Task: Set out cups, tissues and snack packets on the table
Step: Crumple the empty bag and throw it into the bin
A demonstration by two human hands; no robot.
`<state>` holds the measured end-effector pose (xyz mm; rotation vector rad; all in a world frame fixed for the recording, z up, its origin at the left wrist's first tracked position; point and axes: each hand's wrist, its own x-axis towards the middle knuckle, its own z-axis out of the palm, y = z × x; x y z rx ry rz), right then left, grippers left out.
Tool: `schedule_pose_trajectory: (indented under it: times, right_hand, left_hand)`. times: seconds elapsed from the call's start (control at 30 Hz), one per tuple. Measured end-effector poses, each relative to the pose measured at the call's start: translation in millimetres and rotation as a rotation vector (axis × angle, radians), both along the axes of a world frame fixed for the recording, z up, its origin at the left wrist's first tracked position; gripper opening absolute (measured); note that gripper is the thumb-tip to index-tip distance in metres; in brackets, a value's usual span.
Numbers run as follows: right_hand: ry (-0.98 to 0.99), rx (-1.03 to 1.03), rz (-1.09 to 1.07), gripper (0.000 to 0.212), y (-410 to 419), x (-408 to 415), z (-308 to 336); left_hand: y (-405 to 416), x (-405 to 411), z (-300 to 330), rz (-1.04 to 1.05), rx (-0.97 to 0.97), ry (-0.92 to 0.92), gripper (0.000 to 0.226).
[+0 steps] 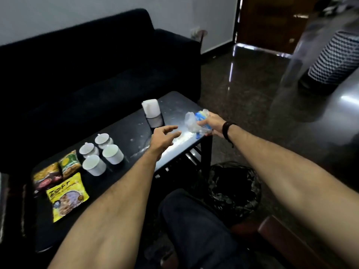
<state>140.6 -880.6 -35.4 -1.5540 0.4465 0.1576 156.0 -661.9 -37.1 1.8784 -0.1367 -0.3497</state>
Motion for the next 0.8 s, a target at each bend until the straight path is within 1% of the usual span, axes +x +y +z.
schedule_pose_trajectory:
  times: [0.13,0.23,0.3,0.4,0.47,0.57,0.6,0.67,0.7,0.73,0.8]
  right_hand:
    - [0.174,-0.135,-0.027,0.037,-64,-31,-73]
    - [0.342,-0.332,-0.057,0.046,-91,-52,-124]
    - [0.458,-0.461,-0.017,0.061,-101,-66,-158]
    - [0.560,-0.547,0.089,0.081,-111,-84,-209]
    - [0.625,-0.624,0.152,0.083,-116,-92,-239]
    - [0.673,-0.732,0.216,0.074,-115,-98,-279]
    - [0.685,-0.729,0.206,0.079,-114,-99,-292]
    - [0.702,-0.652,0.177,0.102,-111,-100,-313]
    - [0.707,-0.609,0.182,0.110,-109,-100,-322]
    - [0.719,-0.589,0.200,0.110,-105,-100,-329]
    - [0.721,-0.646,0.221,0.095,-95,-103,-346]
  left_hand:
    - [-36,-11,-42,-0.242,0.356,-0.041,0.041]
    - [-61,-18,-74,-0.415,0.528,-0.052,0.042]
    - [-74,-21,-95,-0.475,0.584,-0.060,0.039]
    - [-90,-24,-124,-0.551,0.666,-0.027,0.051]
    - [-99,-23,-143,-0.587,0.693,0.002,0.055]
    - [-108,-21,-172,-0.624,0.714,0.029,0.055]
    - [-111,-20,-181,-0.632,0.725,0.037,0.055]
    - [-118,-19,-198,-0.653,0.735,0.043,0.054]
    - [-120,-19,-206,-0.664,0.737,0.040,0.054]
    - [-122,-19,-209,-0.670,0.742,0.043,0.055]
    - [-125,-19,-220,-0.696,0.737,0.068,0.055]
